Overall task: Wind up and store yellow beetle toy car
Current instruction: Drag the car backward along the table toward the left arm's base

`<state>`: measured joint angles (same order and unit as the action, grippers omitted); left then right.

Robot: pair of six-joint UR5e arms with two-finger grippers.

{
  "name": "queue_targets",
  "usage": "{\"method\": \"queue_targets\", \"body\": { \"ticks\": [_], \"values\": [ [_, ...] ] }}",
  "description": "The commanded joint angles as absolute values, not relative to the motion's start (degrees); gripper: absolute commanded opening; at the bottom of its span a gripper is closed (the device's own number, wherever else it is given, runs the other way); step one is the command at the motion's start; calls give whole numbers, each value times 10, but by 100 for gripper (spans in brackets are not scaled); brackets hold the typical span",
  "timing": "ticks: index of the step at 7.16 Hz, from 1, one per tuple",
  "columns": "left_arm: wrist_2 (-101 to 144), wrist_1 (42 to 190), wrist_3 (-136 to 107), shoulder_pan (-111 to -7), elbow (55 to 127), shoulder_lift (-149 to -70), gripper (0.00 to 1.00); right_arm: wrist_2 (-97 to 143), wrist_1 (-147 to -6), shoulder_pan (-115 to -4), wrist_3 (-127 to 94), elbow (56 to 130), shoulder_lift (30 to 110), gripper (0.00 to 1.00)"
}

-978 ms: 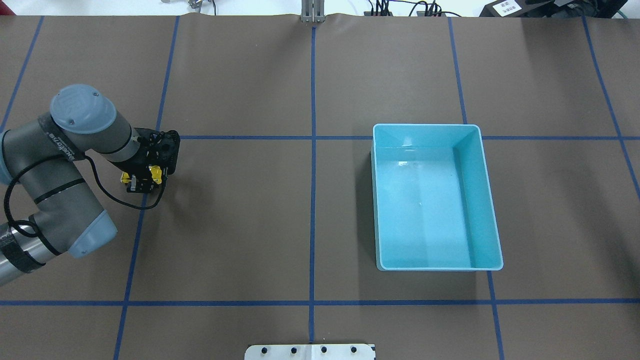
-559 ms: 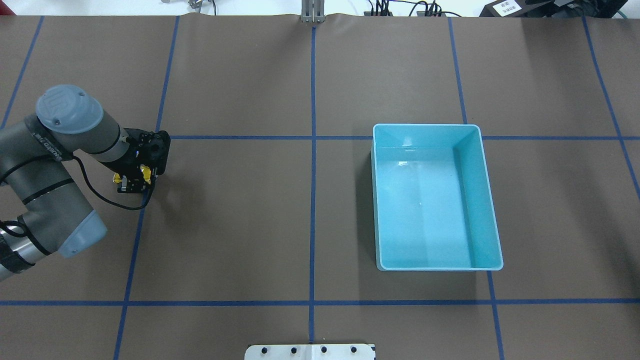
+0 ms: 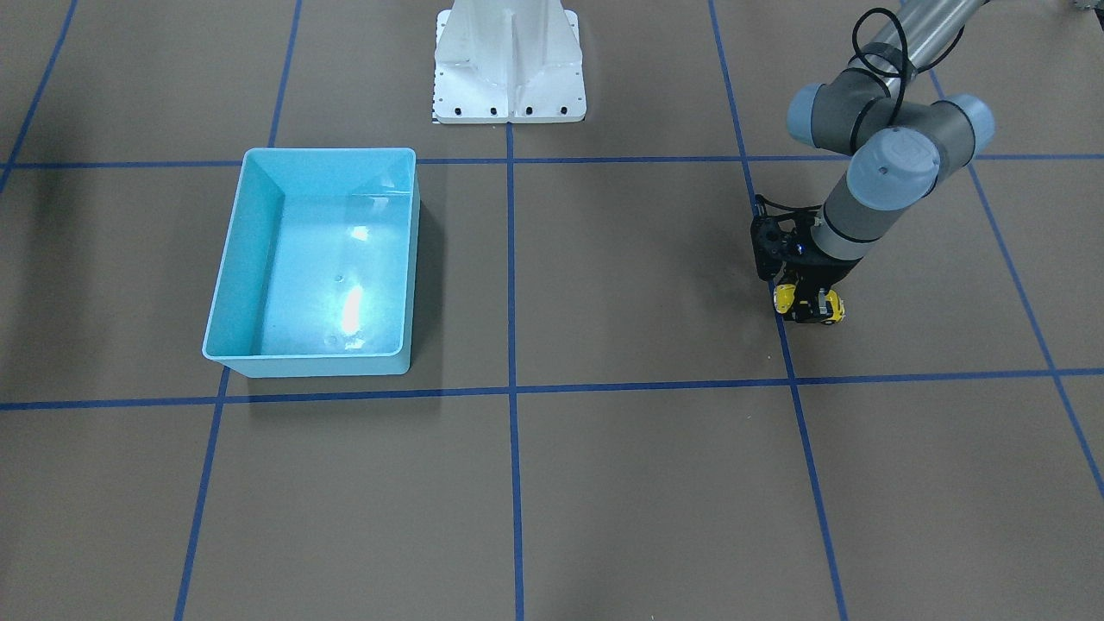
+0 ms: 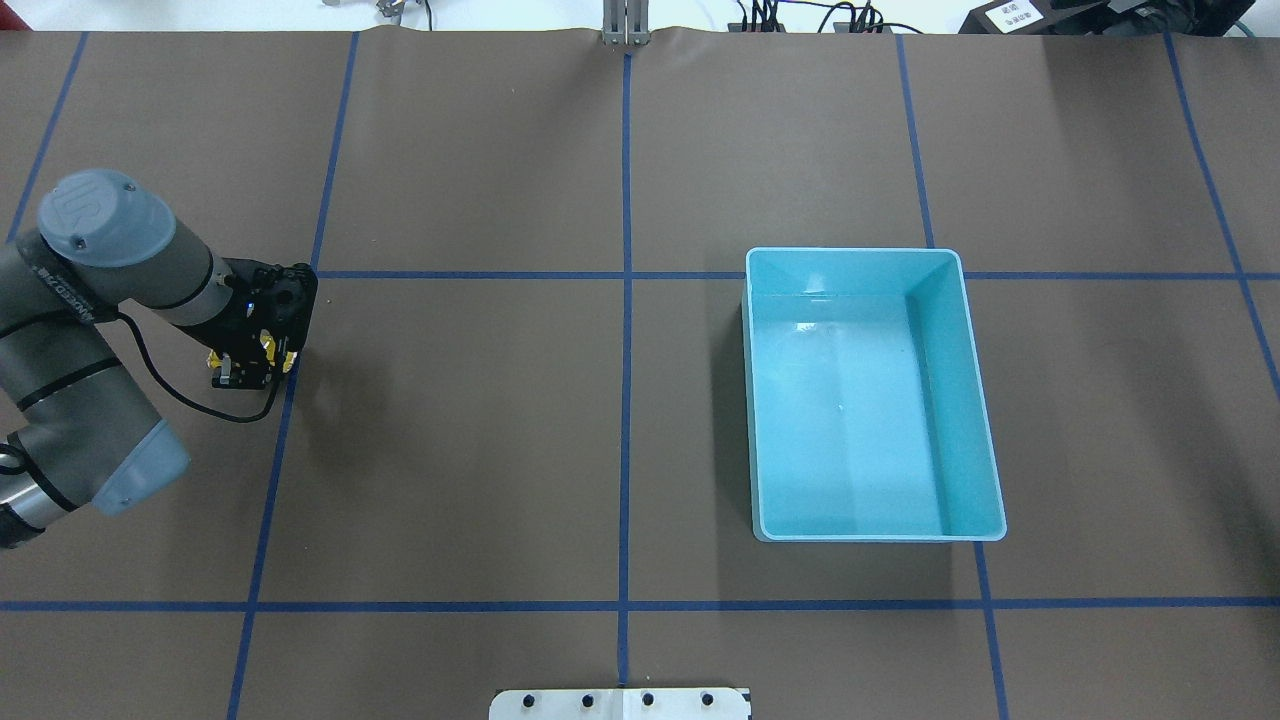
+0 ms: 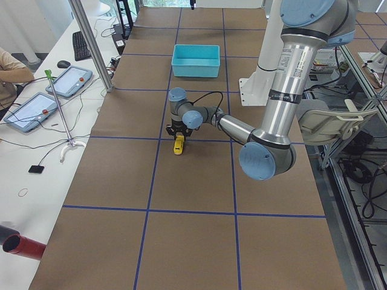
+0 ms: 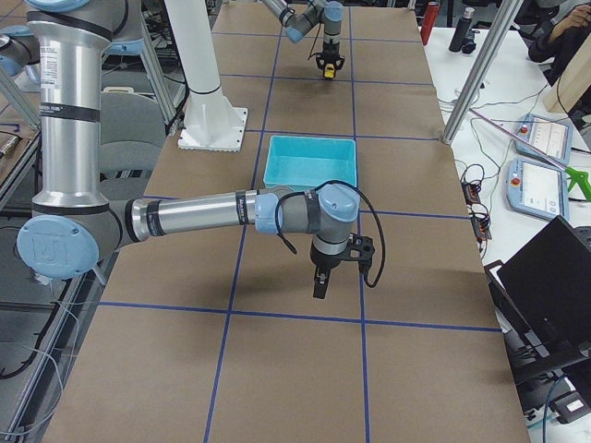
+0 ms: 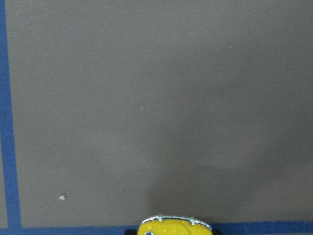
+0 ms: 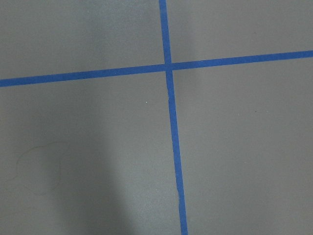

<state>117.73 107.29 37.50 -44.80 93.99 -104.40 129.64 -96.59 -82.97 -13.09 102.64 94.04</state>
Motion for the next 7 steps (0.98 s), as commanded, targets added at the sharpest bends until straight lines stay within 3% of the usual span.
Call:
{"method": "queue_targets", "body": {
  "ticks": [1, 7],
  "values": [
    [1183, 1085, 387, -454, 937, -1030, 0, 1296, -966, -830, -131, 1026, 940, 100],
    [1193, 1121, 387, -468, 932, -1008, 0, 1296, -965, -829, -131, 1026, 940, 100]
  ]
}}
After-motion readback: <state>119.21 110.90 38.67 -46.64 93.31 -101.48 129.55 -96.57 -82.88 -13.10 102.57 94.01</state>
